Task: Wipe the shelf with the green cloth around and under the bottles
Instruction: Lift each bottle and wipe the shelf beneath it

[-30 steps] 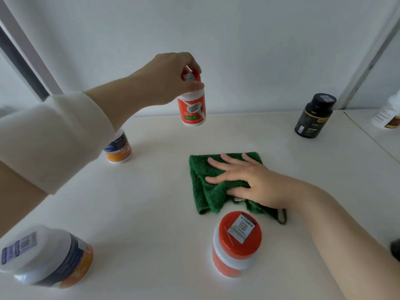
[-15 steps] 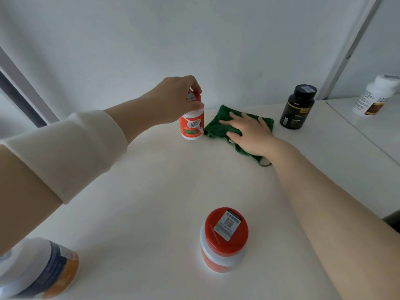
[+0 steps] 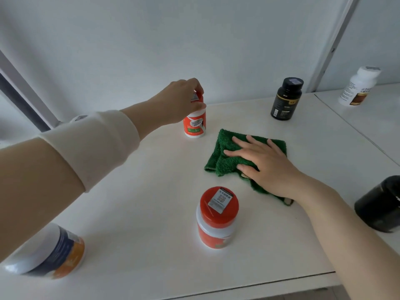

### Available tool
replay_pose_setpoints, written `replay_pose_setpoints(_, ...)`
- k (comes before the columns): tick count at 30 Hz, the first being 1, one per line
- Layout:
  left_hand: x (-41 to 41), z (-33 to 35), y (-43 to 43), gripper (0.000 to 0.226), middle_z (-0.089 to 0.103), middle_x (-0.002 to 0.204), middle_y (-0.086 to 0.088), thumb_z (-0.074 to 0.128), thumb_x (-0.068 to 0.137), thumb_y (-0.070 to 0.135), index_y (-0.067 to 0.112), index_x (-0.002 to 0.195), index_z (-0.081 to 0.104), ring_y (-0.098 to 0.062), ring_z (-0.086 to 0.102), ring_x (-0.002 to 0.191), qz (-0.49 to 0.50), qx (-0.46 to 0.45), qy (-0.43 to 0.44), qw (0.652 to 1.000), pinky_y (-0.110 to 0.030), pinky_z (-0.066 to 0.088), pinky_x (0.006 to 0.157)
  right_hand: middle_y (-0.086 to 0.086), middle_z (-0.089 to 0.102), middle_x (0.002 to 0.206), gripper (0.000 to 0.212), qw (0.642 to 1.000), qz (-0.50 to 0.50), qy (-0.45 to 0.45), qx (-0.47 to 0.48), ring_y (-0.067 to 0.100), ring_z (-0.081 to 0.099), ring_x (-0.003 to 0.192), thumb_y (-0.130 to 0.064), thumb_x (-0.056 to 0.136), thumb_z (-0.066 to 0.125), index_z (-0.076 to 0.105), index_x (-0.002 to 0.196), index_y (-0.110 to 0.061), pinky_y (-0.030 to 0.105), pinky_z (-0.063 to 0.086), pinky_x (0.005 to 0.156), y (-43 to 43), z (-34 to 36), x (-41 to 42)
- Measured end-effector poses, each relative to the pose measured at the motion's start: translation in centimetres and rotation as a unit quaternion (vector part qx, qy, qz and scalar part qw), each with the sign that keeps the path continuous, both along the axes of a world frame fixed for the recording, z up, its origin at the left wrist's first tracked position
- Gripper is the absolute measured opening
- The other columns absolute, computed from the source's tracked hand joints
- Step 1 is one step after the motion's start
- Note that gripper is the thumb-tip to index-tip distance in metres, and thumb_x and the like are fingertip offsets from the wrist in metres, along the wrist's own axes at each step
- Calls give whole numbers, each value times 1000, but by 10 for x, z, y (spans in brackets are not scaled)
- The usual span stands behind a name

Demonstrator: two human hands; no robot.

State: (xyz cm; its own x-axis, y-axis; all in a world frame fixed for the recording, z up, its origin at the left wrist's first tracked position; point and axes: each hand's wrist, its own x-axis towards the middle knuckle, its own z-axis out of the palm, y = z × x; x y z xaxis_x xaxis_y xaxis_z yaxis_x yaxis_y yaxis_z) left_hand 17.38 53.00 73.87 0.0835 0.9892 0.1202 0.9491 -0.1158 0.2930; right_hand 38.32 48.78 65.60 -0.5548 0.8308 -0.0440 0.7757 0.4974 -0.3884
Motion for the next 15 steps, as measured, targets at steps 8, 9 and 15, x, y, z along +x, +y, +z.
replay_pose_setpoints(8, 23, 26, -60, 54, 42, 144, 0, 45, 89, 46, 23, 137, 37, -15, 46, 123, -9, 42, -55, 998, -24, 36, 95, -15, 4, 156, 42, 1000, -5, -20, -1, 10, -5, 145, -35, 97, 31, 26, 137, -48, 42, -9, 117, -8, -1, -1)
replay_pose_setpoints(9, 30, 31, -83, 50, 50, 135, 5, 46, 87, 49, 27, 131, 43, -9, 51, 114, -29, 37, -90, 995, -17, 39, 88, -15, 4, 156, 42, 1000, -1, -22, 0, 11, -5, 145, -35, 97, 31, 26, 137, -47, 43, -9, 117, -11, -1, -1)
replay_pose_setpoints(15, 59, 4, -201, 70, 53, 116, 20, 50, 56, 68, 39, 121, 49, -2, 53, 109, -23, -56, -120, 991, -26, 44, 97, -13, 2, 157, 42, 1000, 4, -30, 7, 13, -6, 145, -35, 98, 28, 25, 139, -45, 45, -8, 117, -33, -1, 4)
